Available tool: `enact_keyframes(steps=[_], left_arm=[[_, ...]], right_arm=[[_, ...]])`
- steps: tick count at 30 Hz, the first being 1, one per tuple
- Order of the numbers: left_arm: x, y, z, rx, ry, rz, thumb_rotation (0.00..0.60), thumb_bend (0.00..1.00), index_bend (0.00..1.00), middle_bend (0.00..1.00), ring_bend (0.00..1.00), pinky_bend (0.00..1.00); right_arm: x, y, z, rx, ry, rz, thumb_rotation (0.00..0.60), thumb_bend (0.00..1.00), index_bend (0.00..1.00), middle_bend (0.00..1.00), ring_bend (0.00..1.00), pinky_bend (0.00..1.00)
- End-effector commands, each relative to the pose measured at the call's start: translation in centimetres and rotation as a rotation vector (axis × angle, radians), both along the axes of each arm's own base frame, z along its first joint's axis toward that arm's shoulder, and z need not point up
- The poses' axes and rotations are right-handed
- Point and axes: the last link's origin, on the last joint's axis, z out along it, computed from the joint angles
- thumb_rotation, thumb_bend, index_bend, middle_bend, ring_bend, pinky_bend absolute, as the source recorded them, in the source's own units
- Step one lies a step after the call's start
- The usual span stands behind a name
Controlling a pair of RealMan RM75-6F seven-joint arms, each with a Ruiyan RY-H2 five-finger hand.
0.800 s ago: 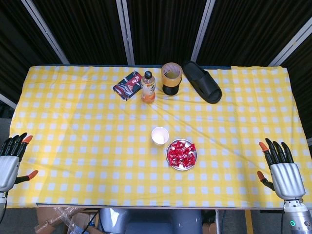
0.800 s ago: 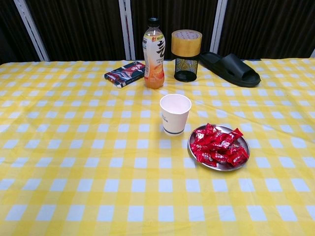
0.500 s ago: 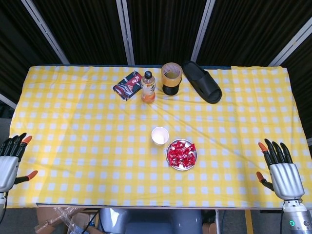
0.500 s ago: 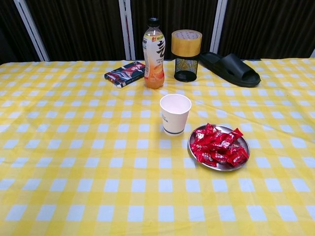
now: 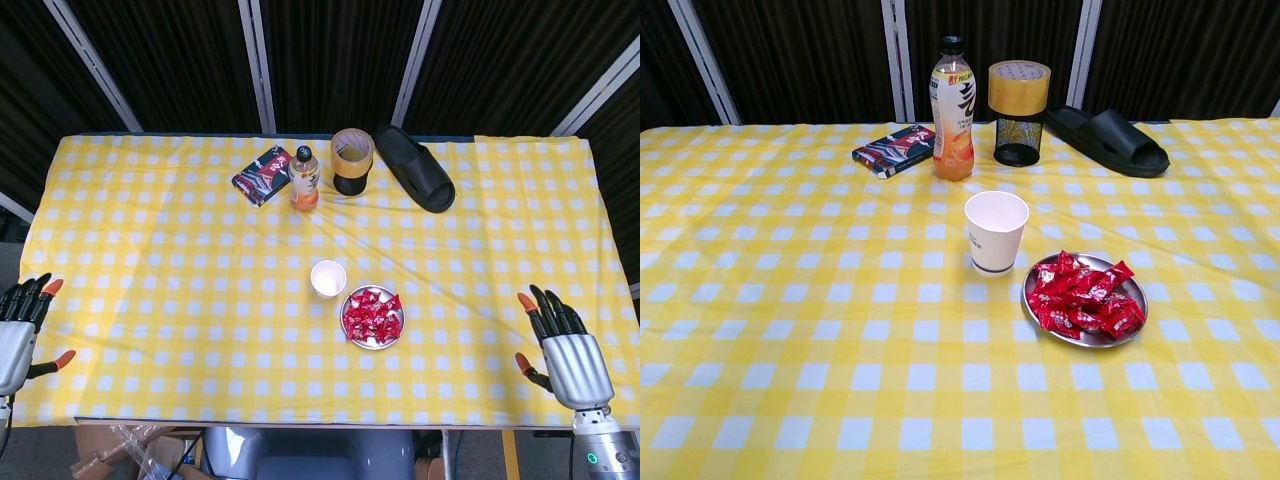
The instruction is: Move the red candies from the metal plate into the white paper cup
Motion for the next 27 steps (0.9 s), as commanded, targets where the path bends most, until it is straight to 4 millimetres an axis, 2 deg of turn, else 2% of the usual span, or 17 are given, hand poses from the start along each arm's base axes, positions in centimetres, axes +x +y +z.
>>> enact_keyframes(steps=[1, 3, 5, 10, 15, 24, 27], left_arm=[[0.1, 0.0, -0.1, -0.002, 0.001, -0.006, 0.600, 0.05, 0.00, 0.00, 0.00, 0.00], [0.1, 0.1, -0.2, -0.007, 0.005, -0.009, 0.600, 0.05, 0.00, 0.00, 0.00, 0.00], [0.2, 0.0, -0.3, -0.013, 0.005, -0.009, 0.600, 0.05, 0.00, 0.00, 0.00, 0.00], [0.3, 0.1, -0.3, -0.019, -0.001, -0.015, 0.600, 0.05, 0.00, 0.00, 0.00, 0.00], [0.1, 0.0, -0.3, -0.033, -0.008, -0.005, 0.600, 0.05, 0.00, 0.00, 0.00, 0.00], [-0.1, -0.1, -0.1, -0.057, -0.027, -0.001, 0.600, 0.05, 0.00, 0.00, 0.00, 0.00], [-0.2, -0.1, 0.0, -0.063, -0.035, 0.006, 0.600, 0.05, 0.00, 0.00, 0.00, 0.00]], right_arm=[[1.5, -0.5, -0.1, 0.005, -0.015, 0.041, 0.600, 0.33, 0.00, 0.00, 0.50, 0.73], [2.5, -0.9, -0.3, 0.023, -0.024, 0.055, 0.600, 0.33, 0.00, 0.00, 0.64, 0.80], [3.8, -1.5, -0.8, 0.048, -0.015, 0.066, 0.600, 0.33, 0.00, 0.00, 0.67, 0.83], [7.2, -3.4, -2.9, 0.130, 0.011, 0.076, 0.600, 0.33, 0.00, 0.00, 0.69, 0.85], [9.9, -5.3, -6.1, 0.216, 0.069, 0.065, 0.600, 0.33, 0.00, 0.00, 0.69, 0.85], [12.2, -7.2, -11.7, 0.338, 0.119, -0.020, 0.600, 0.33, 0.00, 0.00, 0.71, 0.87], [12.5, -7.7, -12.9, 0.349, 0.135, -0.040, 0.600, 0.33, 0.00, 0.00, 0.71, 0.87]])
